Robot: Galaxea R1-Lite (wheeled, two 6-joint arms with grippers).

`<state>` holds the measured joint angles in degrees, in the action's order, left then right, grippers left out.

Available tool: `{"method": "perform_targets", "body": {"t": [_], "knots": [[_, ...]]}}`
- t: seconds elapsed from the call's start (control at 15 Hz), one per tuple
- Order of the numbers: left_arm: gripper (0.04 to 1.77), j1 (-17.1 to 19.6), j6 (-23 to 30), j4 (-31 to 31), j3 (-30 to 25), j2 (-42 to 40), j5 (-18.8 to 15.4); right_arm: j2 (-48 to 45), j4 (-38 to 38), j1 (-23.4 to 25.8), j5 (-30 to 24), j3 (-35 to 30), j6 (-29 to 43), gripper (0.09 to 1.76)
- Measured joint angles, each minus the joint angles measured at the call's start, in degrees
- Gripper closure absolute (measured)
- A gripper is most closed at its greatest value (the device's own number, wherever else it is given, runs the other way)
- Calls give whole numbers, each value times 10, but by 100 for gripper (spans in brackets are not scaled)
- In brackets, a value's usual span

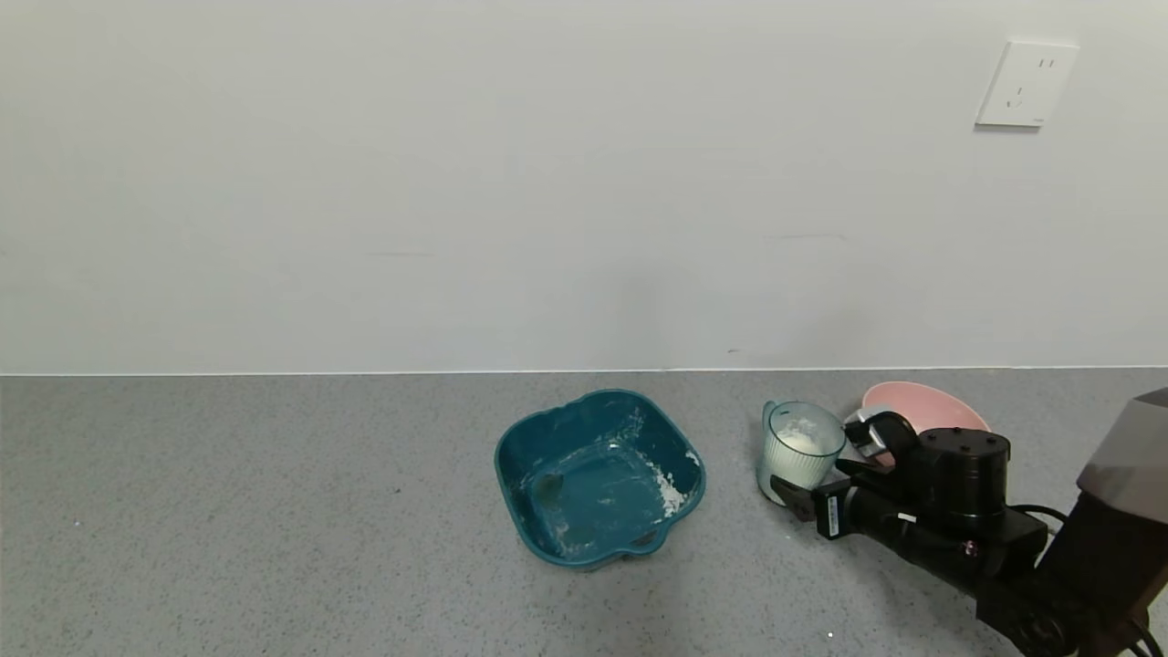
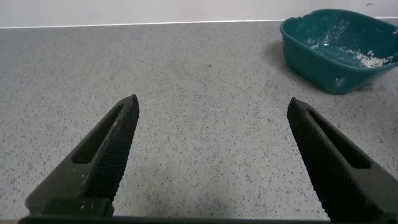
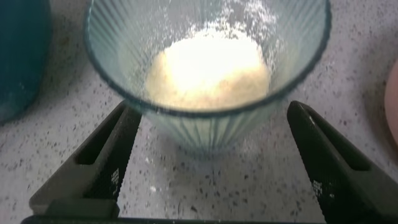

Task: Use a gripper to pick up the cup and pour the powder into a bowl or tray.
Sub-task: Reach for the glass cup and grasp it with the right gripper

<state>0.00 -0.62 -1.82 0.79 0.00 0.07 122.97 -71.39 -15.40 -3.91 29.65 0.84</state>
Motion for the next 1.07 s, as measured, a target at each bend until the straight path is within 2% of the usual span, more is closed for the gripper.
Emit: {"method": "perform_targets", "body": {"t": [0.33, 1.07], "knots": [[9, 0, 0, 0, 0, 0, 0, 27, 0, 0, 0, 41, -1, 15], [9, 0, 0, 0, 0, 0, 0, 48, 0, 2, -1, 70, -2, 15]]}}
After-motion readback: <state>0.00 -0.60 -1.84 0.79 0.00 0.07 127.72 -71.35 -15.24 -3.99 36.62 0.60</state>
